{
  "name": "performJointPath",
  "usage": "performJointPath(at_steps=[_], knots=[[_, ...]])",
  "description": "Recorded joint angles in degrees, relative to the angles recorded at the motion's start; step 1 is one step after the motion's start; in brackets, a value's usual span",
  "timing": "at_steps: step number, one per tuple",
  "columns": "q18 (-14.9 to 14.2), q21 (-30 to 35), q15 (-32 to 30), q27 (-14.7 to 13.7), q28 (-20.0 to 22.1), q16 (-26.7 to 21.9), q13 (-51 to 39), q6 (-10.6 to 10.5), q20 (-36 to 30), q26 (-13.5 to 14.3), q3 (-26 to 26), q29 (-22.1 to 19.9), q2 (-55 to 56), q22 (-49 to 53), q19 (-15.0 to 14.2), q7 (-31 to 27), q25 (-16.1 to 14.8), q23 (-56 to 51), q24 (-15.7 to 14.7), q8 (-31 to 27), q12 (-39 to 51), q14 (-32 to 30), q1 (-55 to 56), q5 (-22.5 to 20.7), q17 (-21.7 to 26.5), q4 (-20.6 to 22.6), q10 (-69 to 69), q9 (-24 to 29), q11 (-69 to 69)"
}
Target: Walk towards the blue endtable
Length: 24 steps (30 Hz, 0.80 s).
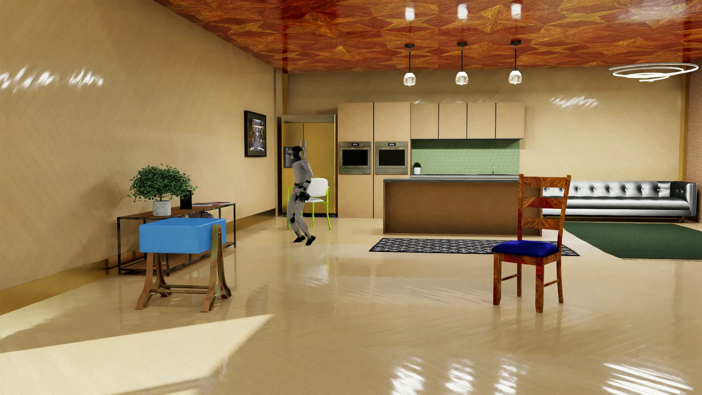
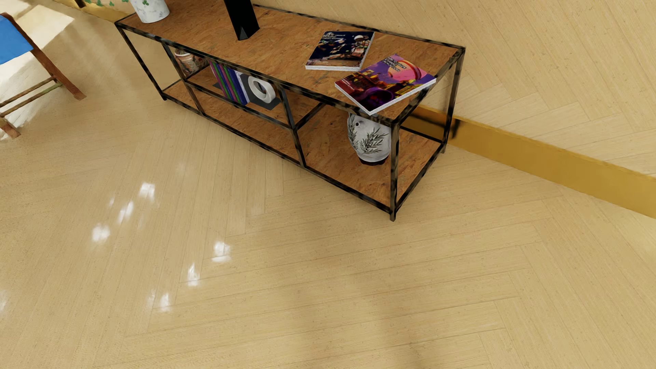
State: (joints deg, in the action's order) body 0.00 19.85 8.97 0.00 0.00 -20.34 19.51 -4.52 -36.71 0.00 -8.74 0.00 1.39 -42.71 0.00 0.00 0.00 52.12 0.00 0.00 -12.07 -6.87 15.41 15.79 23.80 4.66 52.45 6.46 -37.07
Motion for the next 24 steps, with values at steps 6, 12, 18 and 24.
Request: performJointPath(at_steps=[6, 12, 18, 24], knots=[[0.0, -0.57, 9.05, 0.0, 0.0, -1.49, -2.48, 3.12, -5.04, 0.0, 10.61, 0.0, -16.65, -9.43, 0.0, 0.0, 0.0, -9.32, 0.0, 0.0, -9.04, 12.18, 15.14, -2.88, -0.35, -6.21, -19.97, -1.27, 5.07], [0.0, 0.12, -7.2, 0.0, 0.0, -2.22, -4.74, 8.39, -10.63, 0.0, 18.65, 0.0, -17.13, -17.49, 0.0, 0.0, 0.0, -8.61, 0.0, 0.0, -12.26, 0.42, 19.78, 0.26, 0.5, -2.9, -7.24, -0.93, -6.71], [0.0, 6.95, 6.72, 0.0, 0.0, -2.93, 1.91, 9.14, -3.13, 0.0, -0.22, 0.0, 15.82, -4.52, 0.0, 0.0, 0.0, -3.89, 0.0, 0.0, -3.21, 18.35, -11.7, -7.62, -0.27, 7.91, -22.0, 1.61, -34.29], [0.0, 9.65, 2.98, 0.0, 0.0, -5.86, 10.0, 9.33, 13.44, 0.0, -12.57, 0.0, 28.75, 12.49, 0.0, 0.0, 0.0, -0.75, 0.0, 0.0, 8.89, 31.76, -36.04, -8.15, -0.63, 2.41, -28.98, -2.08, 10.06]])
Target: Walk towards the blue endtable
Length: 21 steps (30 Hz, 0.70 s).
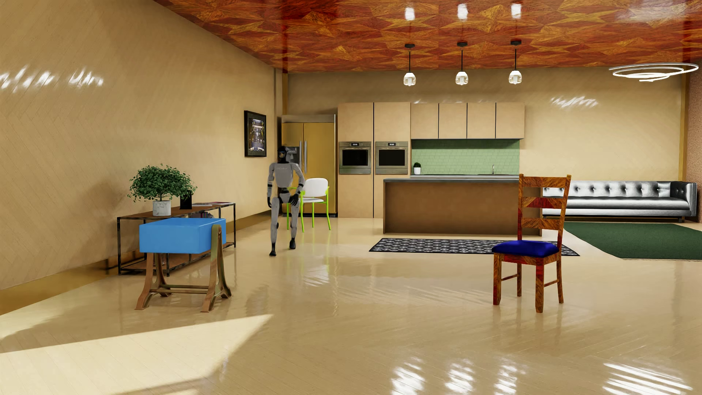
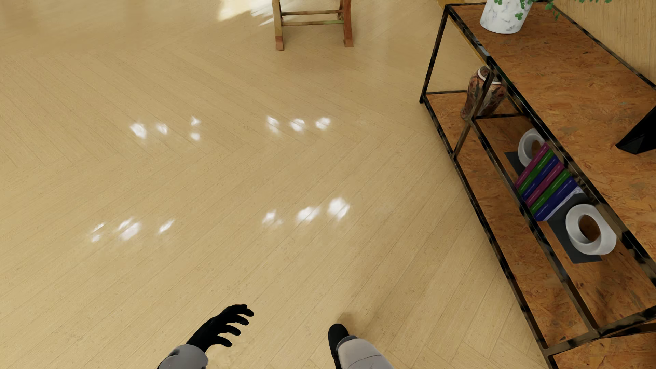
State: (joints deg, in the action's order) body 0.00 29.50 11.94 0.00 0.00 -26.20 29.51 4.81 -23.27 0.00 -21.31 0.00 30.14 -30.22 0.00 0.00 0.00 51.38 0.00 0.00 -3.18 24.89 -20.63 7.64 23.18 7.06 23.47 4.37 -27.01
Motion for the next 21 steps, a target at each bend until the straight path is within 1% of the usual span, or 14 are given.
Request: performJointPath(at_steps=[3, 5, 6, 8, 9, 12, 13, 15, 16, 17, 18, 19, 20, 21], knots=[[0.0, 1.99, -5.62, 0.0, 0.0, 2.23, -0.7, -4.16, 2.69, 0.0, -3.35, 0.0, 4.28, -0.84, 0.0, 0.0, 0.0, 4.91, 0.0, 0.0, -1.26, -14.5, -2.28, -3.14, -0.23, -9.65, 11.42, 0.69, -18.37], [0.0, 0.71, 0.69, 0.0, 0.0, 2.49, -3.24, -3.76, -0.82, 0.0, 0.47, 0.0, -1.58, -5.3, 0.0, 0.0, 0.0, 5.2, 0.0, 0.0, -3.58, -30.29, 8.51, -5.6, -1.73, -9.18, 37.58, 0.83, -23.17], [0.0, -0.23, 1.62, 0.0, 0.0, 2.86, -4.09, -4.28, -4.46, 0.0, 4.86, 0.0, -7.05, -8.41, 0.0, 0.0, 0.0, 2.62, 0.0, 0.0, -3.86, -29.66, 14.74, -7.93, -2.28, -9.33, 49.76, 1.57, -21.04], [0.0, -3.24, 1.14, 0.0, 0.0, 3.34, -7.43, -1.53, -8.1, 0.0, 14.07, 0.0, -17.23, -12.66, 0.0, 0.0, 0.0, -4.12, 0.0, 0.0, -8.06, -28.52, 26.72, -9.04, -3.38, -5.8, 57.94, 2.01, -14.81], [0.0, -3.72, 1.18, 0.0, 0.0, 3.26, -8.91, 0.06, -7.21, 0.0, 17.64, 0.0, -23.44, -13.32, 0.0, 0.0, 0.0, -8.26, 0.0, 0.0, -11.97, -30.06, 31.59, -8.99, -3.78, -4.29, 54.04, 2.33, -11.0], [0.0, -8.51, 3.06, 0.0, 0.0, 4.03, -13.84, 0.92, -18.44, 0.0, 24.84, 0.0, -38.6, -24.12, 0.0, 0.0, 0.0, -20.34, 0.0, 0.0, -17.37, -41.95, 41.4, -7.47, -3.45, -2.59, 20.21, 2.18, -2.64], [0.0, -10.19, 5.03, 0.0, 0.0, 4.34, -15.97, 0.28, -19.81, 0.0, 26.7, 0.0, -42.56, -25.53, 0.0, 0.0, 0.0, -23.5, 0.0, 0.0, -19.28, -33.87, 42.57, -7.08, -2.73, -3.25, 8.96, 1.84, -1.61], [0.0, -12.4, 9.43, 0.0, 0.0, 4.39, -19.01, -0.58, -22.75, 0.0, 30.36, 0.0, -47.02, -26.58, 0.0, 0.0, 0.0, -27.07, 0.0, 0.0, -22.56, -5.0, 45.67, -5.45, -1.57, -4.88, 4.18, 0.85, -2.1], [0.0, -13.56, 9.27, 0.0, 0.0, 4.52, -19.6, -0.52, -24.02, 0.0, 32.4, 0.0, -48.88, -27.2, 0.0, 0.0, 0.0, -27.17, 0.0, 0.0, -23.72, -4.7, 47.07, -4.25, -1.51, -4.64, 3.83, 1.07, -3.44], [0.0, -14.69, 6.58, 0.0, 0.0, 4.53, -19.43, 0.1, -24.96, 0.0, 33.54, 0.0, -51.44, -28.13, 0.0, 0.0, 0.0, -25.34, 0.0, 0.0, -24.46, -15.05, 48.21, -2.81, -2.06, -3.61, 5.0, 1.38, -4.95], [0.0, -15.36, -0.57, 0.0, 0.0, 4.78, -18.47, 0.91, -25.68, 0.0, 33.14, 0.0, -51.21, -28.86, 0.0, 0.0, 0.0, -23.05, 0.0, 0.0, -24.71, -30.05, 50.31, -1.87, -2.83, -1.88, 7.52, 0.26, -8.52], [0.0, -14.5, -11.97, 0.0, 0.0, 4.79, -17.34, 2.87, -27.22, 0.0, 32.17, 0.0, -48.75, -29.87, 0.0, 0.0, 0.0, -18.23, 0.0, 0.0, -24.05, -37.57, 50.57, 0.88, -4.24, 0.82, 12.27, -0.01, -17.69], [0.0, -12.87, -21.55, 0.0, 0.0, 4.59, -16.03, 3.2, -26.79, 0.0, 30.74, 0.0, -46.16, -29.75, 0.0, 0.0, 0.0, -12.6, 0.0, 0.0, -23.0, -37.44, 47.46, 1.73, -5.29, 2.57, 15.5, 0.71, -27.48], [0.0, -9.9, -20.81, 0.0, 0.0, 5.29, -15.29, 2.53, -25.92, 0.0, 29.38, 0.0, -39.4, -28.72, 0.0, 0.0, 0.0, -7.9, 0.0, 0.0, -20.81, -35.98, 43.98, 1.68, -4.75, 4.07, 15.91, 1.28, -39.71]])
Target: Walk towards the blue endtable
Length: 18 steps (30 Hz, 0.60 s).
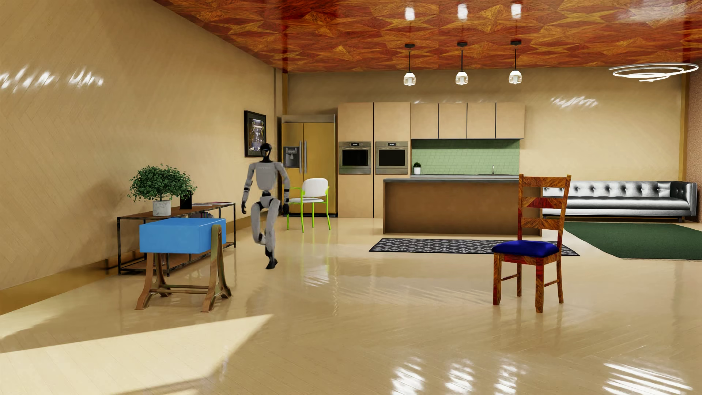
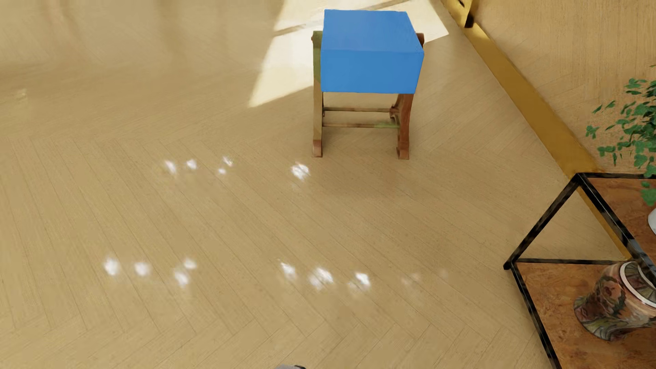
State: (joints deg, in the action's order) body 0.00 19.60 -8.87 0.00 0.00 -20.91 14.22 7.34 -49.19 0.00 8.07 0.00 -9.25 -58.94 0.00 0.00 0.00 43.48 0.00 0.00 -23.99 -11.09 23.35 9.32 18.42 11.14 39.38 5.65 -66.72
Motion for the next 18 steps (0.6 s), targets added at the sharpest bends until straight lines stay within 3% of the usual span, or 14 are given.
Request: performJointPath(at_steps=[1, 2, 3, 6, 8, 9, 10, 11, 12, 14, 16, 17, 18], knots=[[0.0, 3.54, 9.13, 0.0, 0.0, -0.72, -0.3, 0.2, 1.88, 0.0, -2.64, 0.0, 5.76, 2.93, 0.0, 0.0, 0.0, 4.9, 0.0, 0.0, 1.73, 2.91, -5.62, 0.86, -0.69, 1.22, -1.51, 1.25, -9.73], [0.0, 5.56, 17.91, 0.0, 0.0, -0.7, 0.88, -1.19, 3.79, 0.0, -7.16, 0.0, 10.63, 5.41, 0.0, 0.0, 0.0, 8.56, 0.0, 0.0, 3.87, 5.96, -10.93, 0.02, -0.48, 1.26, -2.87, 1.32, -14.23], [0.0, 7.42, 22.12, 0.0, 0.0, -1.0, 2.81, -2.33, 4.89, 0.0, -10.98, 0.0, 15.15, 7.71, 0.0, 0.0, 0.0, 11.3, 0.0, 0.0, 6.62, 9.01, -16.17, -0.43, -0.28, 0.82, -4.74, 1.21, -14.11], [0.0, 9.12, 21.59, 0.0, 0.0, -2.85, 10.17, -4.69, 14.51, 0.0, -19.98, 0.0, 24.49, 18.51, 0.0, 0.0, 0.0, 13.47, 0.0, 0.0, 13.58, 20.27, -30.02, -1.58, 1.19, -2.66, -11.23, 0.29, 8.87], [0.0, 9.28, 9.98, 0.0, 0.0, -3.26, 13.16, -4.12, 22.34, 0.0, -22.98, 0.0, 27.61, 22.73, 0.0, 0.0, 0.0, 13.54, 0.0, 0.0, 18.43, 27.64, -37.05, -0.38, 1.98, -2.94, -14.72, -1.07, 31.12], [0.0, 9.54, -9.84, 0.0, 0.0, -3.55, 13.8, -4.2, 25.32, 0.0, -24.22, 0.0, 28.94, 24.59, 0.0, 0.0, 0.0, 13.54, 0.0, 0.0, 20.62, 29.82, -38.69, -0.08, 2.22, -3.86, -14.65, -2.05, 34.78], [0.0, 9.67, -21.6, 0.0, 0.0, -3.93, 13.89, -4.23, 27.92, 0.0, -25.92, 0.0, 30.35, 26.69, 0.0, 0.0, 0.0, 14.33, 0.0, 0.0, 22.14, 30.56, -39.11, 0.09, 2.1, -5.0, -13.64, -2.61, 60.14], [0.0, 7.6, -21.58, 0.0, 0.0, -3.94, 14.4, -4.05, 28.22, 0.0, -25.74, 0.0, 33.11, 26.91, 0.0, 0.0, 0.0, 15.4, 0.0, 0.0, 22.98, 29.86, -41.59, -0.11, 1.6, -4.97, -13.18, -3.24, 38.15], [0.0, 6.73, -6.38, 0.0, 0.0, -3.86, 14.25, -4.44, 29.36, 0.0, -26.88, 0.0, 33.45, 27.91, 0.0, 0.0, 0.0, 16.07, 0.0, 0.0, 22.17, 27.45, -42.9, -1.41, 1.13, -6.82, -10.52, -3.24, 33.96], [0.0, 6.11, 10.1, 0.0, 0.0, -1.82, 14.76, -5.37, 31.27, 0.0, -25.78, 0.0, 33.02, 27.18, 0.0, 0.0, 0.0, 17.58, 0.0, 0.0, 17.42, 15.04, -40.95, -6.84, 0.8, -9.8, 3.44, -4.79, 26.98], [0.0, 4.19, 17.98, 0.0, 0.0, 1.37, 12.94, -6.3, 29.45, 0.0, -24.63, 0.0, 23.89, 19.63, 0.0, 0.0, 0.0, 14.95, 0.0, 0.0, 14.79, 4.88, -33.63, -7.8, 0.45, -12.03, 26.91, -2.14, 22.35], [0.0, 3.24, 19.79, 0.0, 0.0, 2.04, 10.39, -5.98, 25.58, 0.0, -22.97, 0.0, 20.9, 13.87, 0.0, 0.0, 0.0, 15.5, 0.0, 0.0, 15.28, 4.85, -28.41, -8.49, 0.3, -11.4, 37.07, -1.25, 22.68], [0.0, 3.94, 19.8, 0.0, 0.0, 0.54, 7.71, -5.67, 15.57, 0.0, -19.16, 0.0, 18.37, 11.13, 0.0, 0.0, 0.0, 10.66, 0.0, 0.0, 15.35, 4.65, -23.64, -10.07, 0.77, -12.04, 41.72, -0.43, 24.73]])
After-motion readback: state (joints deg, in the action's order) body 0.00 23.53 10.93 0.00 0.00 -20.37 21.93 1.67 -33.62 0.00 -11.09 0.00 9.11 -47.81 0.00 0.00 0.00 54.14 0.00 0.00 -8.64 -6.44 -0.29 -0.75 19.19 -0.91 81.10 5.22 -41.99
